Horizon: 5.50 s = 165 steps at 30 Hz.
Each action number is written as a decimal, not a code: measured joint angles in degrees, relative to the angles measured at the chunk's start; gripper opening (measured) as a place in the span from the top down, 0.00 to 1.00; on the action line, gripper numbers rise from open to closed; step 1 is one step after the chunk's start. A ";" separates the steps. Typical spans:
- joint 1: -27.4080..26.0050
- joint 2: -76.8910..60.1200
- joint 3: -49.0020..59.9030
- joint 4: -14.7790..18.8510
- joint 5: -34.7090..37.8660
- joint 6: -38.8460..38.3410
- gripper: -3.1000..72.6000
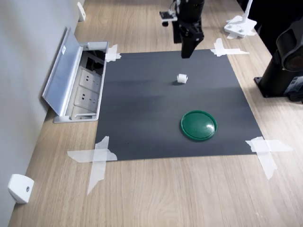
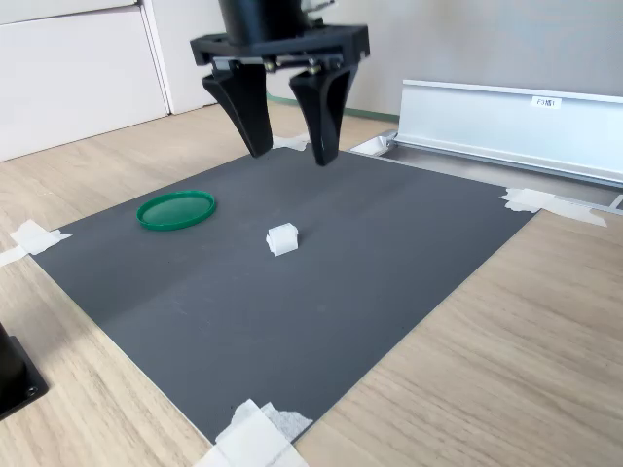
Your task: Grasp a white terminal and put it on the green lid.
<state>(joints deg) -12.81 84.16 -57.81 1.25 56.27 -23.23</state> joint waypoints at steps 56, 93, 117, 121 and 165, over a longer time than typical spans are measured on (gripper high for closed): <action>0.00 14.72 -0.29 2.90 -10.10 -1.21 0.11; 0.00 8.43 9.12 2.29 -14.71 -2.01 0.12; 7.33 6.81 7.47 2.64 -9.55 -3.34 0.84; 15.85 3.24 5.63 3.96 -7.22 -3.34 0.84; 36.60 1.54 5.15 2.67 -14.67 0.14 0.31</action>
<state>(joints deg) 23.79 85.70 -52.67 3.92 41.60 -23.08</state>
